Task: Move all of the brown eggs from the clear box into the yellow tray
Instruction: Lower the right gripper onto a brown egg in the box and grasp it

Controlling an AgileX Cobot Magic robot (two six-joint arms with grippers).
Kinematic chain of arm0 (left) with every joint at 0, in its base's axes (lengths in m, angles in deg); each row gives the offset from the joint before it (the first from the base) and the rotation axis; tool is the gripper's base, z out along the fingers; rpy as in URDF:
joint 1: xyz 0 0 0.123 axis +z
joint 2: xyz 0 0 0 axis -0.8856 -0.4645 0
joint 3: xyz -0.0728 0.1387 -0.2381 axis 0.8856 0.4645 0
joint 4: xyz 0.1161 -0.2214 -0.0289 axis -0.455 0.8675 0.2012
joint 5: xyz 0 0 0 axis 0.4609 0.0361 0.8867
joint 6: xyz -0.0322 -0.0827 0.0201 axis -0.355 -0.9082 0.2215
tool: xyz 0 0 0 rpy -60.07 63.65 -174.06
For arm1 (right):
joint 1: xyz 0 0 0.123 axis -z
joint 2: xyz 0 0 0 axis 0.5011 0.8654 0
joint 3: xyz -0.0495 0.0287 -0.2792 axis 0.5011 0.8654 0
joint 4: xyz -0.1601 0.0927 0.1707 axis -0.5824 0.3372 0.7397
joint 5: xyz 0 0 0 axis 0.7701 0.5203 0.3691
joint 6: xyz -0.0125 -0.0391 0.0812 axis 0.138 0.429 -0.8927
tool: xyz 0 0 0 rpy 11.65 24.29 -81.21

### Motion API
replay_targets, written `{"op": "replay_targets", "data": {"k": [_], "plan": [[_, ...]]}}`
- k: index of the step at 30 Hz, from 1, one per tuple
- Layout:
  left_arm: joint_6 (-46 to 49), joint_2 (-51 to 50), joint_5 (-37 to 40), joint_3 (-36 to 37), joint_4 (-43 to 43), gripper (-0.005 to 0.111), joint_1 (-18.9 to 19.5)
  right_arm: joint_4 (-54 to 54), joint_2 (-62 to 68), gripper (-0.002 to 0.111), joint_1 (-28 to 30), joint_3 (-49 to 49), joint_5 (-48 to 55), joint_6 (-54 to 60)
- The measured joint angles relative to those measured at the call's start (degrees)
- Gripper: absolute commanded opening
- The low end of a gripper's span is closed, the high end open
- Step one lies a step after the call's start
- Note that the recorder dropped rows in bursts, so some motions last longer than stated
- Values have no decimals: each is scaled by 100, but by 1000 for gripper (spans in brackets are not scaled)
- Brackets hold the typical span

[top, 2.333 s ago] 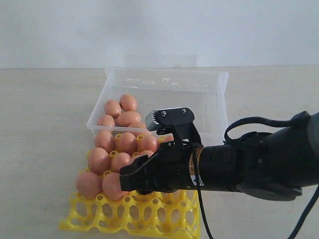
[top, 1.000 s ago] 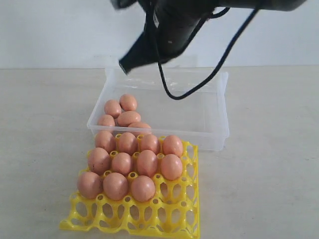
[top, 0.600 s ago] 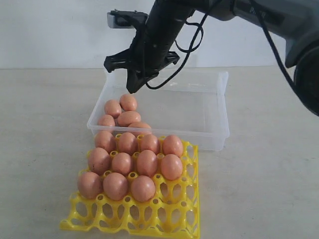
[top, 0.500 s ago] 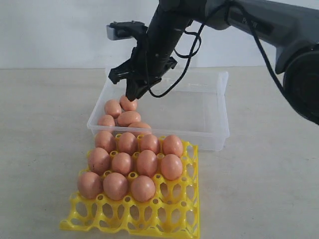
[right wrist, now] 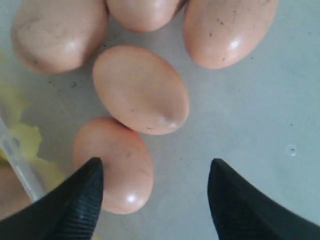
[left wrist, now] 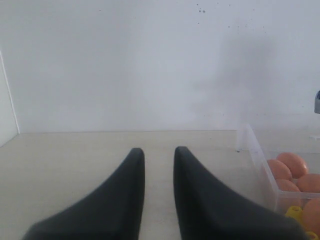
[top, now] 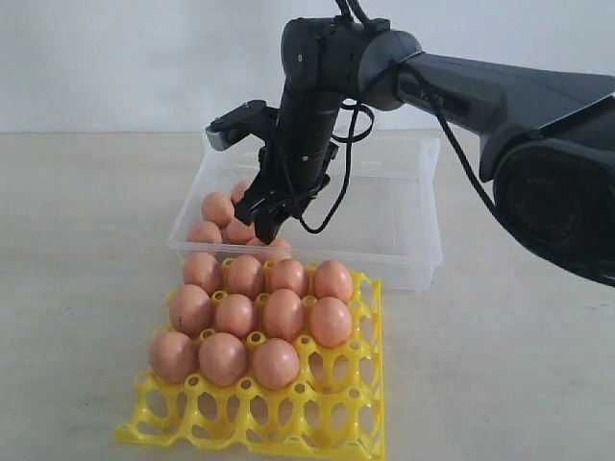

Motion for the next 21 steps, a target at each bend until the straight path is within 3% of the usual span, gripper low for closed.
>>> {"op": "replay_targets", "data": {"k": [14, 21], "plan": [[0, 0, 0, 0, 0, 22, 0, 85, 442, 58, -2, -39, -372, 118], [0, 0, 0, 0, 0, 22, 0, 51, 461, 23, -2, -39, -421, 95]]}}
